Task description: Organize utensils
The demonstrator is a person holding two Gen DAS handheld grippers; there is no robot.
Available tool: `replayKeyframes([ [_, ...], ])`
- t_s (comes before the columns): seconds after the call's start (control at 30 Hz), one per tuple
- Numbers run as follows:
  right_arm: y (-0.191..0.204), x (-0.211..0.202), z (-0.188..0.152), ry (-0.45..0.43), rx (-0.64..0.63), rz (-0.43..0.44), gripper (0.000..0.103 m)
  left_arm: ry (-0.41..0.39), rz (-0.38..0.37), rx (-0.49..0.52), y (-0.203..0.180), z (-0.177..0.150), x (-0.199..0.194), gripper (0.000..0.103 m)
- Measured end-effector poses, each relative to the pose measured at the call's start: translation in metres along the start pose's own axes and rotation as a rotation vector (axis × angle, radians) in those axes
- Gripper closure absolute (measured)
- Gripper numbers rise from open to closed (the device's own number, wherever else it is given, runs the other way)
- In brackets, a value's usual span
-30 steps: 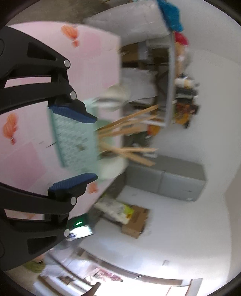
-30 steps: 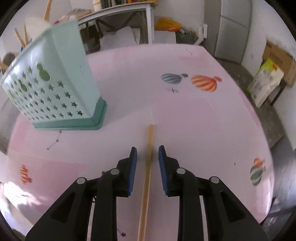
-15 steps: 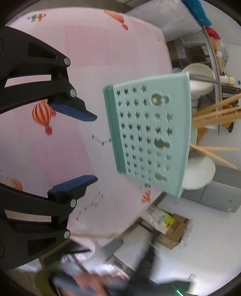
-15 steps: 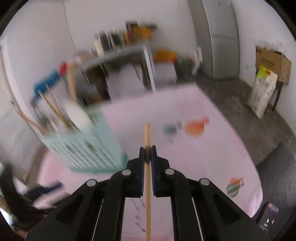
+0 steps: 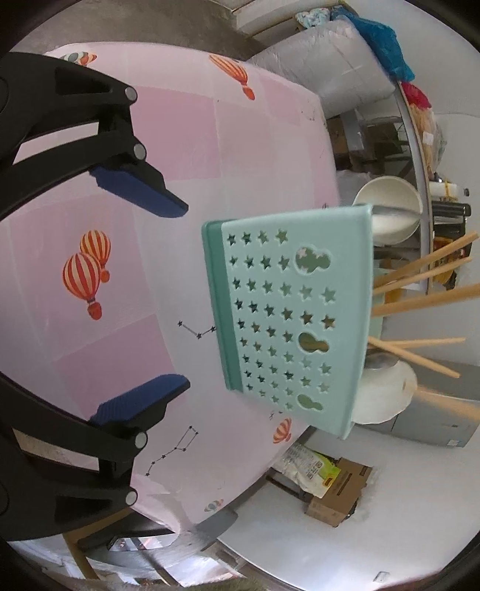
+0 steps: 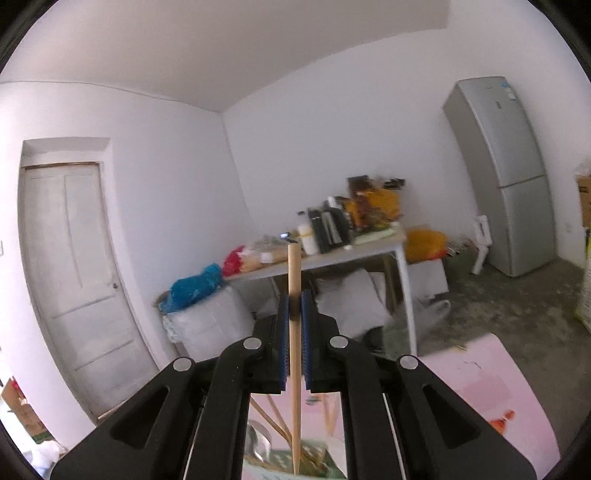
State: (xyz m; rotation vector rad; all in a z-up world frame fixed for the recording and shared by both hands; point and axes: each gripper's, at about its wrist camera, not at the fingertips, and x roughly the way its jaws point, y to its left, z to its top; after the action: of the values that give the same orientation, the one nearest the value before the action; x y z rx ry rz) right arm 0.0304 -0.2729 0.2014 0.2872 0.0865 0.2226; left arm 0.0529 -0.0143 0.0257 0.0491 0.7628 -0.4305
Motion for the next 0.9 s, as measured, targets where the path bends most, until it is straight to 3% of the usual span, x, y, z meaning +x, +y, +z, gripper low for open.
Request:
replayKeyframes([
  [0.2,0.012,0.035,-0.039,0.040,-0.092,-0.002,0.096,-0.034,0.004,-0.026,0.005,0.006,-0.006,0.013],
  [0.3,0.002,0.056,-0.074,0.154,-0.136,-0.053,0.095,-0.049,0.006,-0.032,0.007,0.007,-0.006,0.011],
  [0.4,-0.017,0.055,-0.098,0.255,-0.075,-0.049,0.094,-0.054,0.010,-0.026,0.005,0.006,-0.005,0.010],
  [0.53,-0.032,0.012,-0.103,0.223,-0.001,-0.074,0.062,-0.050,0.019,-0.015,0.000,0.007,-0.006,0.009],
  [0.73,-0.039,-0.051,-0.121,0.220,0.007,-0.159,0.039,-0.073,0.036,-0.047,-0.001,0.010,-0.017,0.009],
  [0.9,-0.033,-0.068,-0.163,0.355,-0.033,-0.358,0.021,-0.061,0.074,-0.073,-0.004,0.009,-0.022,0.009],
])
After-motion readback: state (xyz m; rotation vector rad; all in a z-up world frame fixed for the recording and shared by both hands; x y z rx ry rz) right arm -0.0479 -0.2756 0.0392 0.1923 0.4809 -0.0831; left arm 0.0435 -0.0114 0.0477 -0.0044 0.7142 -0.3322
